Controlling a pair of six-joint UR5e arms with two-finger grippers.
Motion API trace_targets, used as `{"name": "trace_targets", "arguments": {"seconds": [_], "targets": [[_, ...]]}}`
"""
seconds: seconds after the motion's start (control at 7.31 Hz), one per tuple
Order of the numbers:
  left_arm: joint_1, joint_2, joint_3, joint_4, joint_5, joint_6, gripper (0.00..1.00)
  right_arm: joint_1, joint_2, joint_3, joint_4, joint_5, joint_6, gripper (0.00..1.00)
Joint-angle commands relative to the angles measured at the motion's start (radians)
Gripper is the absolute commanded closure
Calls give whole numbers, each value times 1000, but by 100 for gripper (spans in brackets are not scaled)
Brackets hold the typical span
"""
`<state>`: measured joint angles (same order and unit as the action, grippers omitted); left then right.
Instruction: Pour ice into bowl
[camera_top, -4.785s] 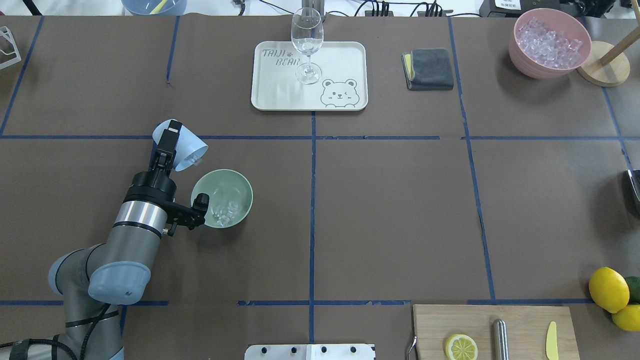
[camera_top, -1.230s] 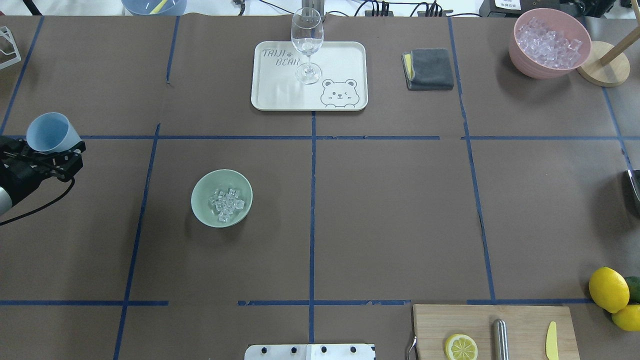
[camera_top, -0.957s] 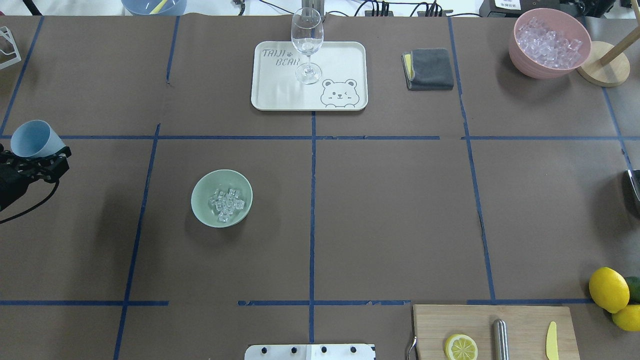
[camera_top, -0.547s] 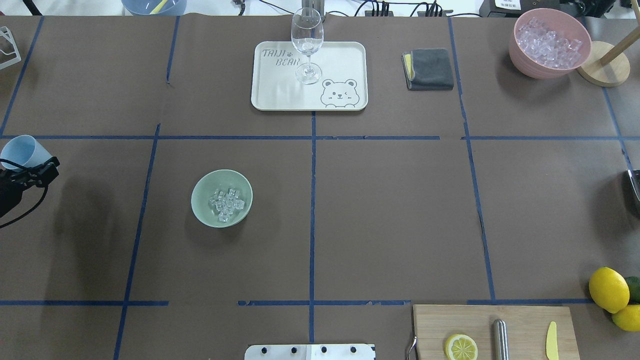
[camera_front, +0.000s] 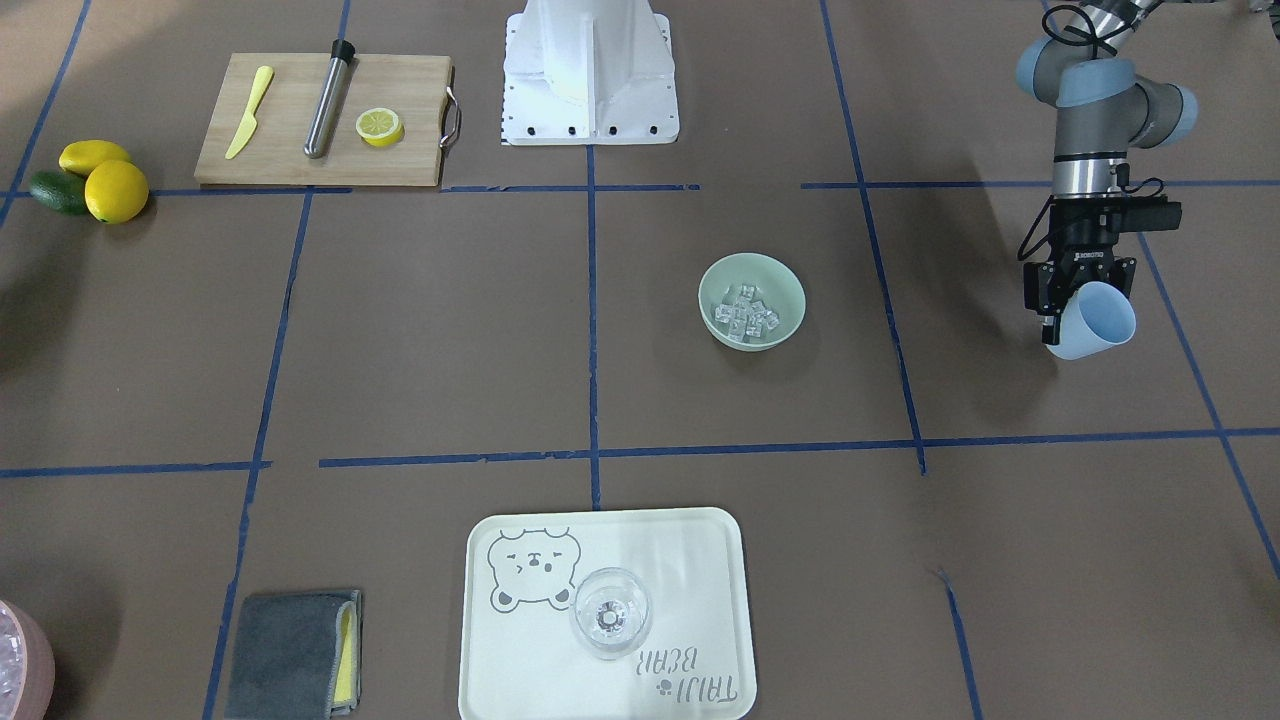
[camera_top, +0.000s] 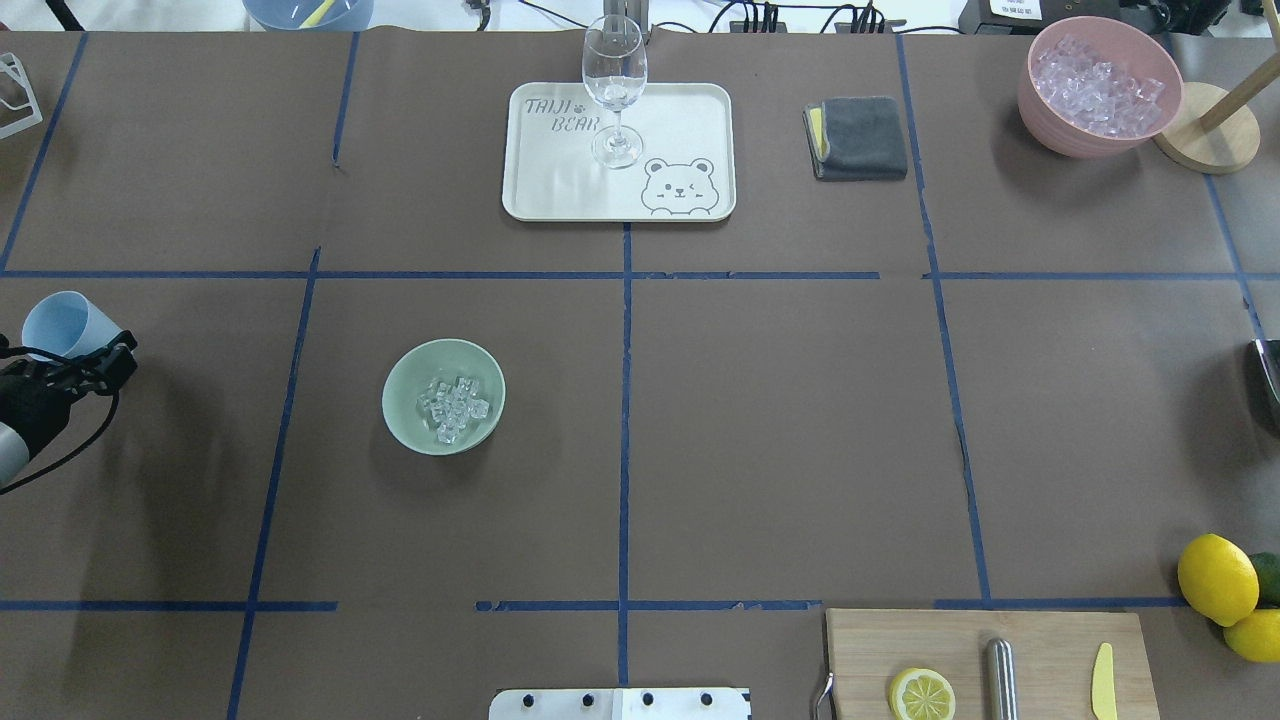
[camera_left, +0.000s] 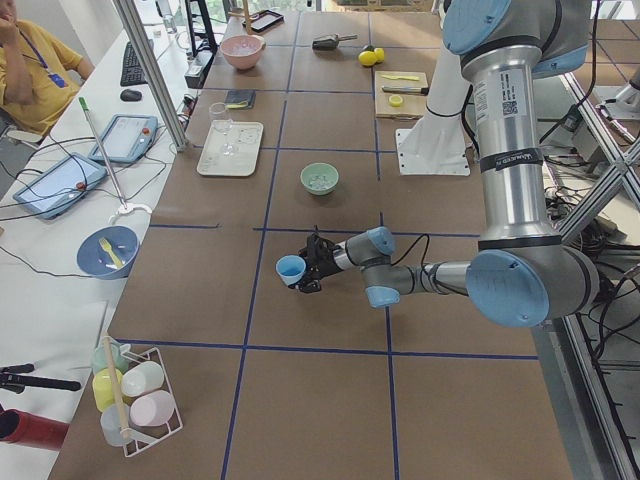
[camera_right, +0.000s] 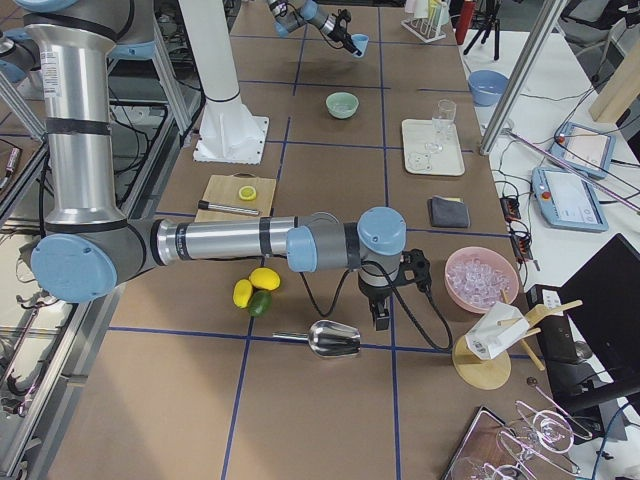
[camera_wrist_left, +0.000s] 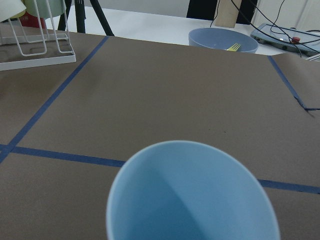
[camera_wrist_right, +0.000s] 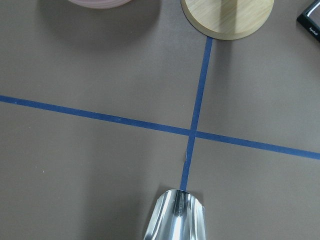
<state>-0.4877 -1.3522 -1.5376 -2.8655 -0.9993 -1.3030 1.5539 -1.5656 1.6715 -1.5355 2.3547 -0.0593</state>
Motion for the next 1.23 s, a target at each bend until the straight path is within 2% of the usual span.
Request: {"name": "trace_targets", "arguments": {"seconds": [0.0, 0.14, 0.27, 0.41, 0.55, 1.09], "targets": [[50, 8, 2, 0, 41, -1, 100, 0, -1, 2, 0, 0, 1, 0], [66, 10, 2, 2, 48, -1, 96, 0, -2, 2, 0, 0, -1, 0], [73, 10, 2, 3, 47, 1, 75, 0, -8, 2, 0, 0, -1, 0], [87, 10, 13, 3, 47, 1, 46, 0, -10, 4, 0, 0, -1, 0], [87, 10, 13, 2, 48, 1, 0, 3, -10, 4, 0, 0, -1, 0], [77, 27, -22, -18, 113, 4, 0, 8, -28, 30, 0, 0, -1, 0]]}}
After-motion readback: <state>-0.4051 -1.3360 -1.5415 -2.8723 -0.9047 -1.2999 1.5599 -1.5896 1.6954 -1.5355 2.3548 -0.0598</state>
